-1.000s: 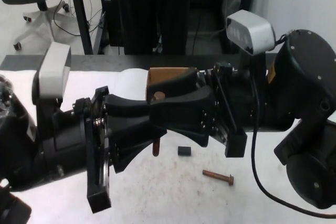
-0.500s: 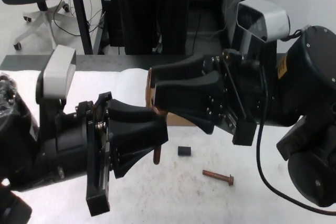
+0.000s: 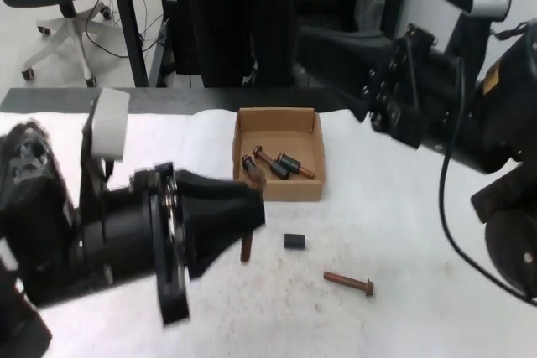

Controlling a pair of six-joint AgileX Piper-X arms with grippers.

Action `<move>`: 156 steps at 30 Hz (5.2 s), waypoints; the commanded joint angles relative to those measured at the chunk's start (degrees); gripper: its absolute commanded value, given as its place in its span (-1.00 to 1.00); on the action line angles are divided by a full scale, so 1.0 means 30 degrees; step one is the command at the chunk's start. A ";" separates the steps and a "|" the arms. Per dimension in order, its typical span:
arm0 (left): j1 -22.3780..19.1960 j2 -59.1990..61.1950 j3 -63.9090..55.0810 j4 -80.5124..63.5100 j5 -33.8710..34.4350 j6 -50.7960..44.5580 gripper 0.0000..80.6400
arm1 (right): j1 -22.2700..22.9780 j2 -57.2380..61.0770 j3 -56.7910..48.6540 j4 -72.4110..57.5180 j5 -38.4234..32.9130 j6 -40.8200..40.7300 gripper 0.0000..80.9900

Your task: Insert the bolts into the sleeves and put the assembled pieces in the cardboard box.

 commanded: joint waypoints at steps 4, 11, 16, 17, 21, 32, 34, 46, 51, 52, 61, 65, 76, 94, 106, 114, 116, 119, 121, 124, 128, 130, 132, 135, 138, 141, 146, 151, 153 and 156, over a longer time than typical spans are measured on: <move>0.1010 0.1489 -0.4634 0.7285 -0.1927 0.2167 -1.00 | -0.1722 -0.0240 0.0009 0.4703 -0.0945 0.0040 -0.98; 0.1042 0.6982 -1.3048 1.6381 -0.6349 0.6294 -1.00 | -0.1918 -0.0240 0.0009 1.1206 -0.1269 -0.1831 -0.98; 0.1042 1.1745 -1.8592 1.9938 -0.6533 0.6637 -1.00 | -0.1918 -0.0443 0.0009 1.3869 -0.0893 -0.1872 -0.98; 0.1042 1.2712 -1.9631 2.0489 -0.6731 0.6637 -1.00 | -0.1918 -0.0571 0.0009 1.4281 -0.0727 -0.1968 -0.98; 0.0967 1.6047 -2.2994 2.2137 -0.7899 0.6637 -1.00 | -0.1918 -0.1310 0.0009 1.6267 0.0269 -0.3106 -0.98; 0.0030 2.0807 -2.6547 2.3496 -1.0209 0.6637 -1.00 | -0.2060 -0.3319 0.0009 2.3396 0.2757 -0.6682 -0.98; -0.0182 2.1249 -2.6547 2.3303 -1.0209 0.6637 -1.00 | -0.2162 -0.3510 0.0009 2.3916 0.2757 -0.7142 -0.98; -0.0541 2.2369 -2.6547 2.2702 -1.1066 0.6637 -1.00 | -0.2547 -0.3797 0.0009 2.4222 0.2481 -0.7350 -0.98; -0.0541 2.2462 -2.6547 2.3126 -1.1031 0.7541 -0.90 | -0.2547 -0.3797 0.0009 2.4222 0.1954 -0.7350 -0.98; -0.0541 2.2462 -2.6635 2.3298 -1.1031 0.7596 -0.79 | -0.2547 -0.3797 0.0009 2.4222 0.1868 -0.7350 -0.98; -0.0541 2.1954 -2.8032 2.5148 -1.1031 0.8458 0.08 | -0.2547 -0.3797 0.0009 2.4222 0.1753 -0.7473 -0.92; -0.0541 2.0827 -2.8067 2.5945 -1.1031 1.0409 0.08 | -0.2547 -0.3797 0.0009 2.4222 0.1643 -0.7480 -0.62; -0.1516 1.9368 -2.7944 3.5006 -0.6231 1.6844 0.08 | -0.5837 -0.3797 0.0009 2.4222 0.1587 -0.7480 -0.38; -0.6415 2.2409 -2.7715 3.3388 -0.9586 2.3752 -0.06 | -0.9828 -0.3797 0.0009 2.4222 -0.2371 -0.6820 -0.38; -0.6589 2.3222 -2.7624 3.2297 -1.0842 2.4195 -0.06 | -0.9828 -0.3797 0.0033 2.4222 -0.3162 -0.7025 -0.38; -0.7437 2.3222 -2.7624 3.1445 -1.1500 2.3723 -0.06 | -0.9828 -0.3797 0.0033 2.4222 -0.3507 -0.7025 -0.38; -0.7627 2.3222 -2.7624 3.0946 -1.2545 2.2984 -0.06 | -0.9828 -0.3797 0.0033 2.4222 -0.3507 -0.7025 -0.38; -0.7667 2.3222 -2.7624 3.0307 -1.3204 2.2034 -0.06 | -0.9828 -0.3797 0.0033 2.4222 -0.3507 -0.7025 -0.38; -0.7667 2.3222 -2.7624 2.9928 -1.3196 2.1584 -0.06 | -0.9828 -0.3797 0.0033 2.4222 -0.3435 -0.7025 -0.38; -0.7667 2.3222 -2.7624 2.9686 -1.3196 2.1528 -0.06 | -0.9828 -0.3797 0.0033 2.4222 -0.3298 -0.7025 -0.38; -0.7667 2.3222 -2.7624 2.9675 -1.3196 2.1528 -0.06 | -0.9828 -0.3797 0.0033 2.4222 -0.2952 -0.7025 -0.38; -0.7667 2.3222 -2.7624 2.9684 -1.3196 2.1453 -0.06 | -0.9946 -0.3797 0.0033 2.4222 -0.2905 -0.7064 -0.38; -0.7667 2.3222 -2.7624 2.9727 -1.3196 2.1457 -0.06 | -1.0305 -0.3797 0.0033 2.4222 -0.2914 -0.7042 -0.38; -0.7667 2.3222 -2.7624 2.9805 -1.3196 2.1457 -0.06 | -1.1137 -0.3797 0.0033 2.4222 -0.2855 -0.7042 -0.38; -0.7667 2.3222 -2.7624 2.9850 -1.3196 2.1358 -0.06 | -1.2005 -0.3797 0.0033 2.4222 -0.2938 -0.6961 -0.38; -0.7667 2.3222 -2.7624 2.9850 -1.3196 2.1058 -0.06 | -1.2691 -0.3797 0.0033 2.4682 -0.3112 -0.6961 -0.38; -0.7667 2.3222 -2.7624 2.9813 -1.3196 2.1032 -0.06 | -1.3059 -0.3797 0.0033 2.5539 -0.3125 -0.7480 -0.38; -0.7667 2.3222 -2.7624 2.9404 -1.3794 2.1017 -0.06 | -1.3212 -0.3797 0.0033 2.5534 -0.3125 -0.7482 -0.38; -0.7667 2.3222 -2.7624 2.9174 -1.3993 2.0614 -0.06 | -1.3212 -0.3797 0.0033 2.5534 -0.3125 -0.7482 -0.38; -0.7667 2.3222 -2.7624 2.9024 -1.3992 2.0001 -0.06 | -1.3212 -0.3797 0.0033 2.5534 -0.3125 -0.7482 -0.38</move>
